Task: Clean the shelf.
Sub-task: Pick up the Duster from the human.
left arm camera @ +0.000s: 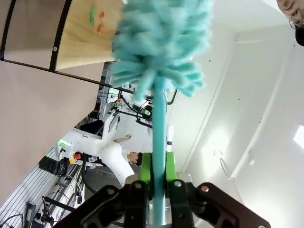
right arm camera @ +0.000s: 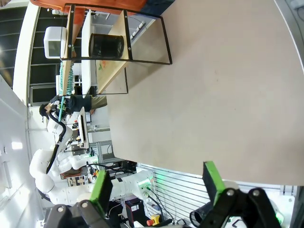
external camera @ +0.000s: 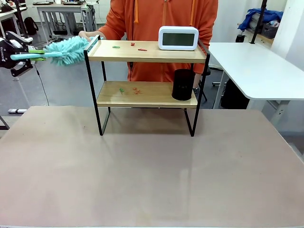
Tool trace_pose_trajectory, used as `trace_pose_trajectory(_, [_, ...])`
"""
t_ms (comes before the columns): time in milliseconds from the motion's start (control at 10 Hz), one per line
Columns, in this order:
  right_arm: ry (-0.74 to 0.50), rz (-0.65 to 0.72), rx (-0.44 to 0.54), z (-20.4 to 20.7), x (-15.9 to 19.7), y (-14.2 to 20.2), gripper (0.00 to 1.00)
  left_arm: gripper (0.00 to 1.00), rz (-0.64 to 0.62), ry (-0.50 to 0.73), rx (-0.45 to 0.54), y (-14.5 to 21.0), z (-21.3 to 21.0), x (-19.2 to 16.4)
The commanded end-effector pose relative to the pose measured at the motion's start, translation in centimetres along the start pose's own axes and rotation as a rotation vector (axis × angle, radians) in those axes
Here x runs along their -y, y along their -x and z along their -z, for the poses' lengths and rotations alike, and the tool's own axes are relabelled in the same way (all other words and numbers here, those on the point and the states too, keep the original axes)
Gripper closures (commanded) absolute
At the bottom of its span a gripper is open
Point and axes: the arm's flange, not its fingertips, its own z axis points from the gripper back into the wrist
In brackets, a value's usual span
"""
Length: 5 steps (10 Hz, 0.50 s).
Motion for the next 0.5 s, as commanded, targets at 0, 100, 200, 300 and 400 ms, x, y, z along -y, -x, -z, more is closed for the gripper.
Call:
trace_pose_trajectory(0, [-0.019,-0.024,0.009,0.2,-0.1,-0.1,0.00,1.00,-0.005,-0.012,-0.010,-0.2,0.1,0.0])
trace_pose_trajectory(100, [-0.019,-0.024,0.009,0.2,-0.1,-0.1,0.00,1.00,-0.002,-0.013,-0.014,-0.1,0.1,0.0])
trace_pose_trajectory(200, [-0.019,-0.024,0.009,0.2,-0.1,-0.1,0.00,1.00,0.006,-0.007,-0.019,0.1,-0.2,0.2])
trace_pose_trajectory(300, [-0.019,-0.024,0.009,0.2,-0.1,-0.1,0.00,1.00,0.027,-0.006,-0.018,0.5,-0.6,0.6])
trace_pose_trajectory(400, [-0.019,-0.024,0.009,0.2,-0.1,-0.1,0.00,1.00,0.064,-0.017,-0.022,1.7,-1.4,1.4])
